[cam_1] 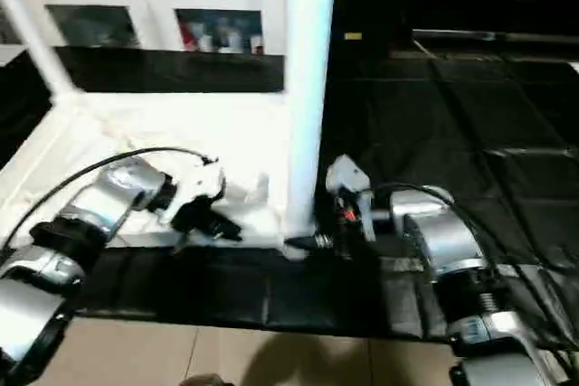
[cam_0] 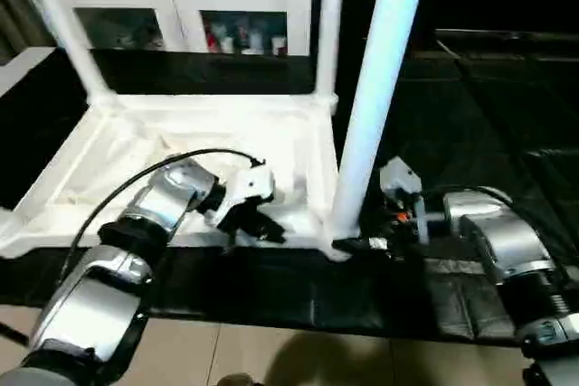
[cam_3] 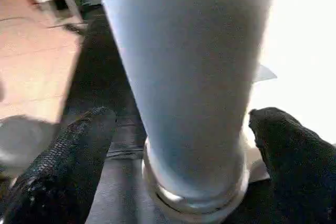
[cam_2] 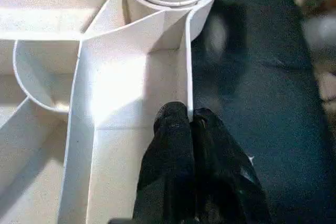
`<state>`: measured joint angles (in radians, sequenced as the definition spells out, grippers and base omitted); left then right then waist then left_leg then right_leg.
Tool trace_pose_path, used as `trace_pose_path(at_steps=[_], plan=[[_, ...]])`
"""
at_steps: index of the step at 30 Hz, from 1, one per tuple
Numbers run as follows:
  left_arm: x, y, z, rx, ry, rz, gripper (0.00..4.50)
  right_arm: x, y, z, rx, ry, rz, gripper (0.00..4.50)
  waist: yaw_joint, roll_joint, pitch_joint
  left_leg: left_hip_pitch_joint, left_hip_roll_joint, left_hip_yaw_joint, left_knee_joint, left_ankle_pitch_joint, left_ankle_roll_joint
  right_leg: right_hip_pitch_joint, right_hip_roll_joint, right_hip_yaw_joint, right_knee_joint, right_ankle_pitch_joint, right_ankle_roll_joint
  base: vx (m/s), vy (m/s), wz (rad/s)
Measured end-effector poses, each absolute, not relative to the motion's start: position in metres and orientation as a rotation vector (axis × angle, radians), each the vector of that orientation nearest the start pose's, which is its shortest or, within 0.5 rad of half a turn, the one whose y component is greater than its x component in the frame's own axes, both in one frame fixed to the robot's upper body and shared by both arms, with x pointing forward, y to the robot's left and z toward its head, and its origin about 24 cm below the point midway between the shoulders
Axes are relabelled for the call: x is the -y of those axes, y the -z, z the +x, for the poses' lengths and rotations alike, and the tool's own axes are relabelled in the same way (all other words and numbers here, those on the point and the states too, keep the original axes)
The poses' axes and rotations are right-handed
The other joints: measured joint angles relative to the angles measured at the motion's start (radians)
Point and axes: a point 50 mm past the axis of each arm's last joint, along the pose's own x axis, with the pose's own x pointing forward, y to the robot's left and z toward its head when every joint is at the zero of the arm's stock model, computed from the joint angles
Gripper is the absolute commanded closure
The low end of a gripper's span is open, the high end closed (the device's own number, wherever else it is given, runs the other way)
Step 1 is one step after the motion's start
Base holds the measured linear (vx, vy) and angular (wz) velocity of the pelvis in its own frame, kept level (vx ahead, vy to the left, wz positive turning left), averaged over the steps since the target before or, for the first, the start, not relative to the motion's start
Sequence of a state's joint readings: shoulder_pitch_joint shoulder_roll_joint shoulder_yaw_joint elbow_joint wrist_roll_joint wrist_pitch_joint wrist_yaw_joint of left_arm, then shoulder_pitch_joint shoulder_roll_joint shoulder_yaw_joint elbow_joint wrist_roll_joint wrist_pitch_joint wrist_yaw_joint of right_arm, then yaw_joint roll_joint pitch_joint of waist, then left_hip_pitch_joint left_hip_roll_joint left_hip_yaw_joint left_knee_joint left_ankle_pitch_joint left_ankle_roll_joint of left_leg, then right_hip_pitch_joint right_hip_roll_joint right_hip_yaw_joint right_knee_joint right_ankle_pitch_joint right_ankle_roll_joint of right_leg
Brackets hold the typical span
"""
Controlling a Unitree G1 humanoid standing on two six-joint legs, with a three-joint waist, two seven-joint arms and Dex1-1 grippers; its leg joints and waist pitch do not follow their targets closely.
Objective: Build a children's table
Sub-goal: Rotate leg to tighten
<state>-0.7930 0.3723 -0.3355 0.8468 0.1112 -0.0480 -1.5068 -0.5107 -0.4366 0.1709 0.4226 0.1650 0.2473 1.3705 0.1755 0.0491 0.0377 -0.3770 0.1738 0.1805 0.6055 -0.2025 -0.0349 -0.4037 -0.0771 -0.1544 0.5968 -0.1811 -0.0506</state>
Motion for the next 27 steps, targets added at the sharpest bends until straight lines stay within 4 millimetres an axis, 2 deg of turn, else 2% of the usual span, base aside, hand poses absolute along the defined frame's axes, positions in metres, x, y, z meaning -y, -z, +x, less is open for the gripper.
trace_pose_path(at_steps=[4,6,9,22,27], plan=[[-0.1342,-0.0701,0.3269,-0.572,1.668,0.562,4.5,0.1551,-0.0689,0.2996,-0.405,-1.454,-0.148,0.43,0.008,0.0,0.0,0.0,0.0,0.0,0.001,0.0,0.0,0.0,0.0,0.0,0.001,0.0,0.0,0.0,0.0,0.0],[-0.1333,-0.0703,0.3259,-0.571,1.687,0.569,4.5,0.1546,-0.0686,0.299,-0.406,-1.469,-0.139,0.77,0.012,-0.001,0.0,0.0,0.0,0.0,0.002,0.0,0.0,0.0,0.0,0.0,0.002,0.0,0.0,0.0,0.0,0.0],[-0.1326,-0.0707,0.3257,-0.567,1.695,0.576,4.5,0.1537,-0.0686,0.2982,-0.404,-1.491,-0.127,0.95,0.017,-0.001,0.0,0.0,0.0,0.0,0.002,0.0,0.0,0.0,0.0,0.0,0.003,0.0,0.0,0.0,0.0,0.0],[-0.1309,-0.0694,0.3258,-0.563,1.683,0.571,4.5,0.1534,-0.0676,0.2963,-0.41,-1.542,-0.082,1.99,0.022,-0.001,0.001,0.0,0.001,0.0,0.003,0.0,0.0,0.0,0.0,0.0,0.003,0.0,0.0,0.0,0.0,0.0],[-0.1284,-0.0669,0.3284,-0.589,1.621,0.497,4.5,0.1511,-0.0681,0.2976,-0.386,-1.477,-0.062,2.31,0.02,-0.001,0.001,0.004,0.001,0.0,0.004,0.001,-0.001,0.002,0.0,0.001,0.004,-0.002,0.004,0.0,0.0,0.0]])
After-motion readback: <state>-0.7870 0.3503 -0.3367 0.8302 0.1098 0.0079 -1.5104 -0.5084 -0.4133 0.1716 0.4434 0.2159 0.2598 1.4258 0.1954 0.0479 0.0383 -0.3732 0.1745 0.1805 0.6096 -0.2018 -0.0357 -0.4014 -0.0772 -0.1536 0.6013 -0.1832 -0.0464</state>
